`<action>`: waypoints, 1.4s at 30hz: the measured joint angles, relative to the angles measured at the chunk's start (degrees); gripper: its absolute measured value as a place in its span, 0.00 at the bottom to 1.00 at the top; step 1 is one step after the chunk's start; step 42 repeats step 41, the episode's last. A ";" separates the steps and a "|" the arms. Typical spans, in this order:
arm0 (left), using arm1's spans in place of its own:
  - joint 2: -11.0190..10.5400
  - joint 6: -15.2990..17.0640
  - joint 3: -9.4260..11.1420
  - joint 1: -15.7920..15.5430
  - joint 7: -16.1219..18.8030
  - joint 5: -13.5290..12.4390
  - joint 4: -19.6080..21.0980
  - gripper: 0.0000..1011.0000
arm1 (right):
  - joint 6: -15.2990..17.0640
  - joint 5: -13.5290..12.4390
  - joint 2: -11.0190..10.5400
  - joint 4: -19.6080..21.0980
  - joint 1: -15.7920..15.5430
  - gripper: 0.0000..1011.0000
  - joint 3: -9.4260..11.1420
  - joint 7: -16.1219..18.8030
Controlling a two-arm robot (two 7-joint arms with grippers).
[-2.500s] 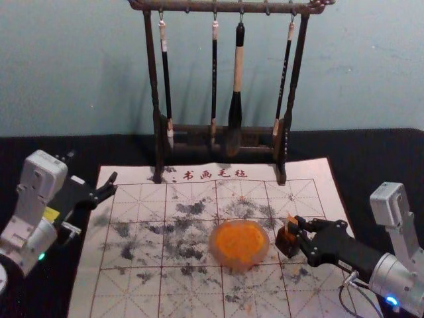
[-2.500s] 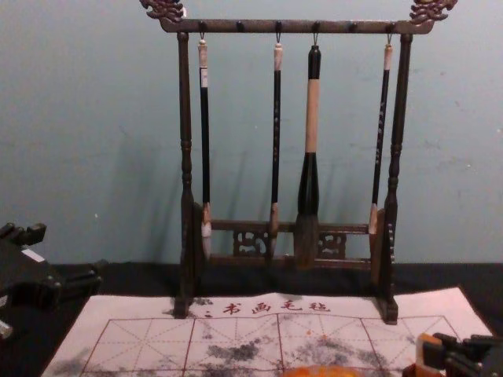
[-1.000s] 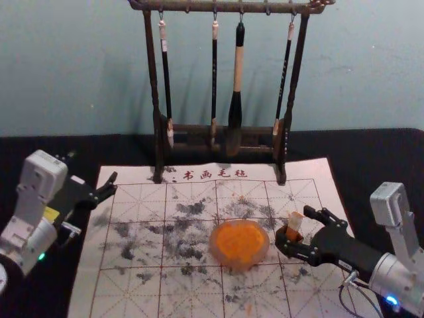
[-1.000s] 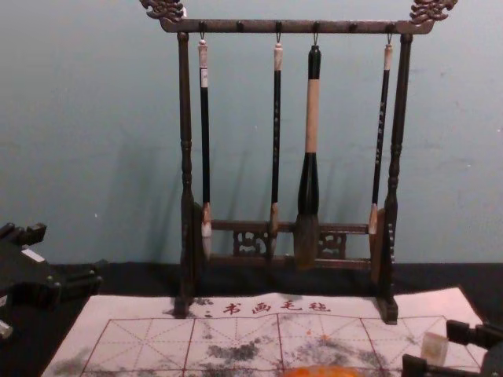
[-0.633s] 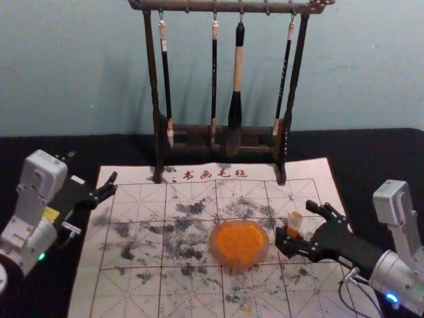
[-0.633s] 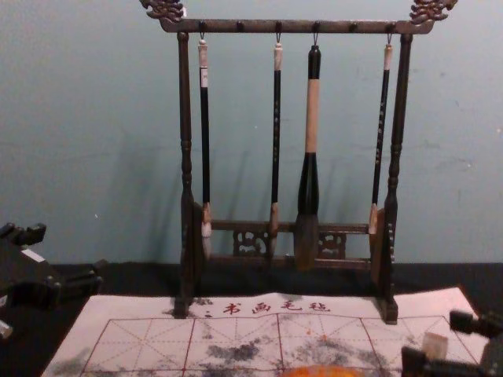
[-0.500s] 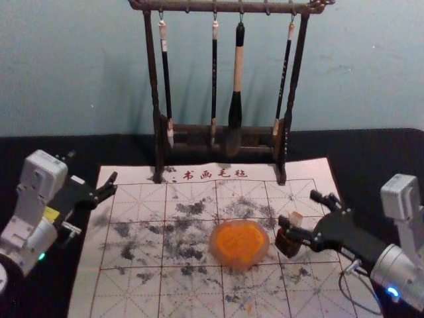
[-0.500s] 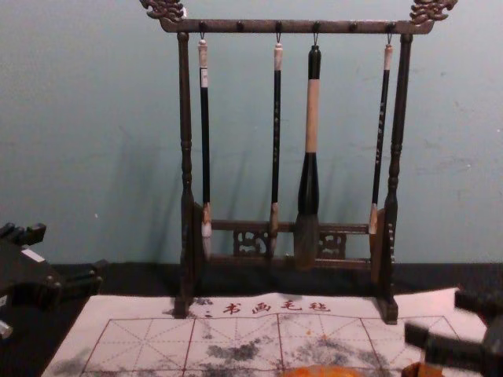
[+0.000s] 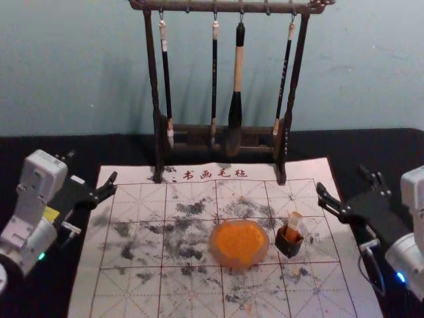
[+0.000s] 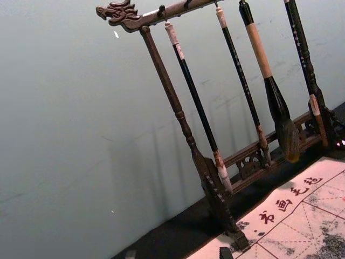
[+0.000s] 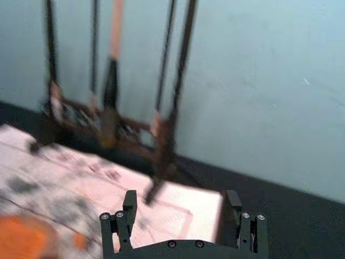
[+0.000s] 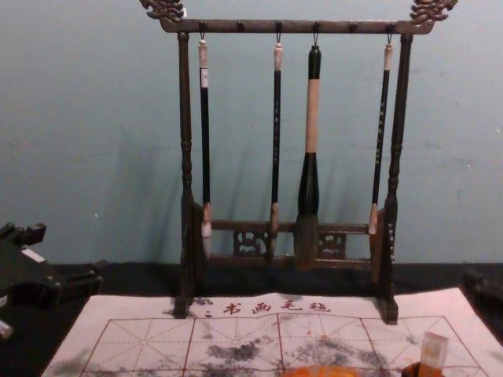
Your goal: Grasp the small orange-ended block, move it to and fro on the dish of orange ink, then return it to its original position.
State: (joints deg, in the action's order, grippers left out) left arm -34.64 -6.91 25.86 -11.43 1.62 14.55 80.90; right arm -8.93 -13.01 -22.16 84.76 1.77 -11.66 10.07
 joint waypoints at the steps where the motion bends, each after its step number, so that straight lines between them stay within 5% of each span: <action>1: 0.00 0.00 0.00 0.00 0.00 0.00 0.00 0.99 | 0.40 1.58 0.32 -0.93 0.03 0.99 0.01 -1.39; 11: 0.00 0.00 0.00 0.00 0.00 0.00 0.00 0.99 | 1.64 7.11 3.21 -7.84 1.16 0.99 0.33 -6.38; 42: 0.00 0.00 0.00 0.00 0.00 0.00 0.00 0.99 | 1.66 7.22 3.02 -7.58 1.07 0.99 0.19 -6.39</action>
